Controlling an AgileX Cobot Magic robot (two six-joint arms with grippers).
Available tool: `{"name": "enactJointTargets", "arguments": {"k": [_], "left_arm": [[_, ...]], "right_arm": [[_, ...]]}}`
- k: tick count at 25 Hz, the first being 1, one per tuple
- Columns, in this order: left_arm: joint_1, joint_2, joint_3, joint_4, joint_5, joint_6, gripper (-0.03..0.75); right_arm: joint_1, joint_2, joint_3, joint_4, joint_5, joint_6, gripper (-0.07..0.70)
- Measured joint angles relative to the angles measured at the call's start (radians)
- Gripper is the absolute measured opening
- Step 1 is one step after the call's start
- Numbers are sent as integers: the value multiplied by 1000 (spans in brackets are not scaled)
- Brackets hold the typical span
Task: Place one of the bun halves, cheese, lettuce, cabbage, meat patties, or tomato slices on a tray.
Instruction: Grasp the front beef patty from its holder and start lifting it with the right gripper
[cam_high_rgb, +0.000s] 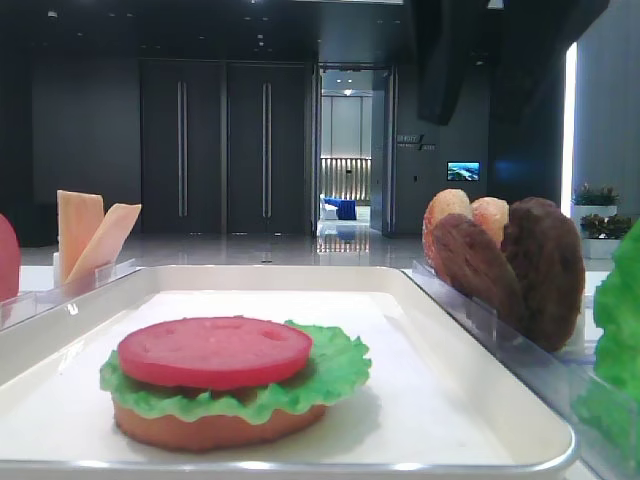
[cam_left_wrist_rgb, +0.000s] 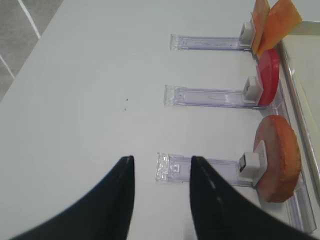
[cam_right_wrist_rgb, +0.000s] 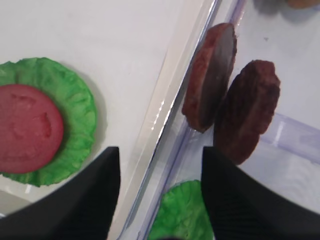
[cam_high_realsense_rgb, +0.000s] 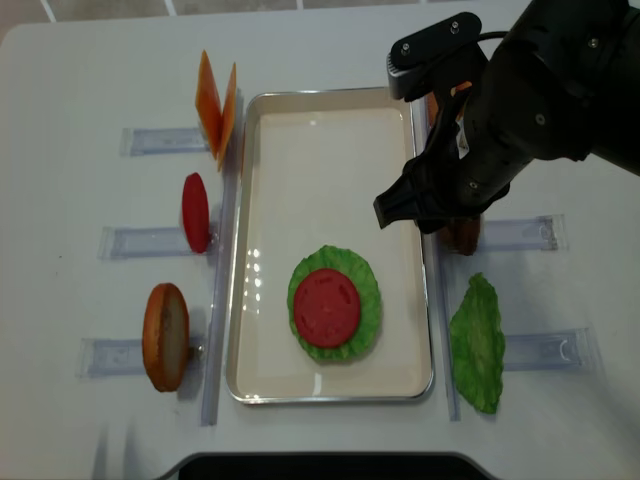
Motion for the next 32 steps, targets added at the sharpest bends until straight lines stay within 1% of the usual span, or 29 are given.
{"name": "enactJointTargets", "arguments": {"k": [3,7,10,17,22,25,29,32], "left_arm": [[0,0,0,0,0,0,285],[0,0,0,0,0,0,285],[0,0,0,0,0,0,284],[0,0,0,0,0,0,284],[0,0,0,0,0,0,284],[0,0,0,0,0,0,284],[0,0,0,0,0,0,283],[0,0,0,1,0,0,283]], "right_arm": [[0,28,-25,-25,-6,-2,374],[0,51,-44,-29,-31,-7,414],[0,70,-65,-32,-35,-7,422],[2,115,-79,-58,-39,-11,424],[2,118,-79,-109,-37,-10,424],[2,118,-79,-117,-36,2,424],[2,118,-79,-127,-51,26,424],[2,118,-79,-132,-81,28,424]]}}
